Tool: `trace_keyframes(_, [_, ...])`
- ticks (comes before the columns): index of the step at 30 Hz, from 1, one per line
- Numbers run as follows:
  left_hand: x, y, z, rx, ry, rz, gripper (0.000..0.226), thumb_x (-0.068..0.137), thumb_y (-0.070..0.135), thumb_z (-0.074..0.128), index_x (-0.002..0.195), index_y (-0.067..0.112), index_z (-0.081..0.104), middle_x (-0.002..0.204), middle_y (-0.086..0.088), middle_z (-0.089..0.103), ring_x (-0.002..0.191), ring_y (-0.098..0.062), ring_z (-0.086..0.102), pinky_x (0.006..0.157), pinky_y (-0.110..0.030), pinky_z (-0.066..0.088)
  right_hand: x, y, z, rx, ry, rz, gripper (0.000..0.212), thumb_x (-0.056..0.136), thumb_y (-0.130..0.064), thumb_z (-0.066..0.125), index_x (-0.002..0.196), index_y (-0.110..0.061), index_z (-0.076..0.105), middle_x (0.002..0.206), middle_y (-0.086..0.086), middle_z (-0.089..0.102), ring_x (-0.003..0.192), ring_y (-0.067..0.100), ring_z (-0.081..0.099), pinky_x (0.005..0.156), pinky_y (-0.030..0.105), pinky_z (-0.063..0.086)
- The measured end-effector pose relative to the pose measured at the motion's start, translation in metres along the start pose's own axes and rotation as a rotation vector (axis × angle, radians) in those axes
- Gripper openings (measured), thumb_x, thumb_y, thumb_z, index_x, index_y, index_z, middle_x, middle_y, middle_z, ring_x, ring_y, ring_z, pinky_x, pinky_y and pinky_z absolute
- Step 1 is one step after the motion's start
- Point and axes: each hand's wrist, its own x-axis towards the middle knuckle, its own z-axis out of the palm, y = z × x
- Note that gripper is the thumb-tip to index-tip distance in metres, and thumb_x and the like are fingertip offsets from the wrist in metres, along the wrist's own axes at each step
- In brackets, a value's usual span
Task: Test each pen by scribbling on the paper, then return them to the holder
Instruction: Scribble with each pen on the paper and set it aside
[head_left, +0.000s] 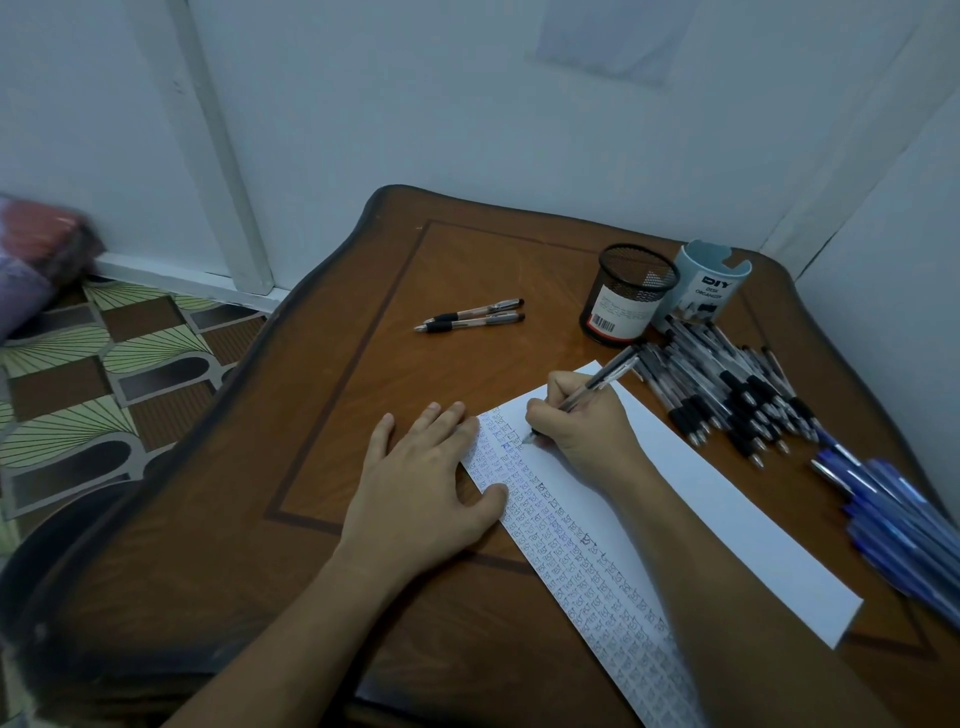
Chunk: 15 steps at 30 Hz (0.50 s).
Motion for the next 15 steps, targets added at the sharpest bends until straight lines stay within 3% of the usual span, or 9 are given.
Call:
trace_keyframes(4, [-0.0003, 0.0001, -0.0006, -0.007, -0.002, 0.0, 0.094, 0.07, 0.076, 0.01, 0.153, 0.034, 0.026, 0.162, 0.015, 0.014, 0.149, -0.003, 0.005, 0.119, -0.041, -0.007, 0.0003, 0.0003, -0.0016, 0.001, -0.019, 0.002, 0.04, 0.077, -0.002, 0.065, 0.053, -0.017, 0.037, 0.059, 0.008, 0.032, 0.056, 0.016, 0.051, 0.056, 0.029, 0.044])
trace_keyframes(7, [0.0002, 0.0001, -0.0003, 0.003, -0.003, -0.001, 0.095, 0.069, 0.076, 0.009, 0.153, 0.034, 0.026, 0.162, 0.016, 0.014, 0.149, -0.002, 0.005, 0.119, -0.041, -0.007, 0.0001, 0.0007, -0.0011, -0.017, 0.003, -0.005, 0.039, 0.082, 0.003, 0.064, 0.056, -0.012, 0.039, 0.059, 0.009, 0.034, 0.053, 0.009, 0.057, 0.058, 0.032, 0.044])
trace_keyframes(11, [0.0001, 0.001, -0.0003, -0.001, -0.002, -0.002, 0.095, 0.069, 0.076, 0.009, 0.153, 0.034, 0.025, 0.162, 0.016, 0.013, 0.149, -0.002, 0.004, 0.119, -0.04, -0.007, 0.0003, 0.0025, -0.0014, 0.018, -0.032, 0.014, 0.044, 0.079, 0.002, 0.063, 0.052, -0.019, 0.035, 0.056, 0.003, 0.031, 0.051, 0.006, 0.05, 0.057, 0.03, 0.042])
trace_keyframes(15, [0.0003, 0.0004, 0.0003, -0.006, 0.006, -0.001, 0.095, 0.069, 0.076, 0.01, 0.152, 0.034, 0.027, 0.162, 0.015, 0.015, 0.149, -0.003, 0.006, 0.119, -0.041, -0.006, -0.0003, 0.0023, -0.0007, 0.005, -0.006, 0.01, 0.039, 0.08, 0.001, 0.065, 0.057, -0.008, 0.035, 0.058, 0.01, 0.034, 0.052, 0.007, 0.059, 0.061, 0.035, 0.043])
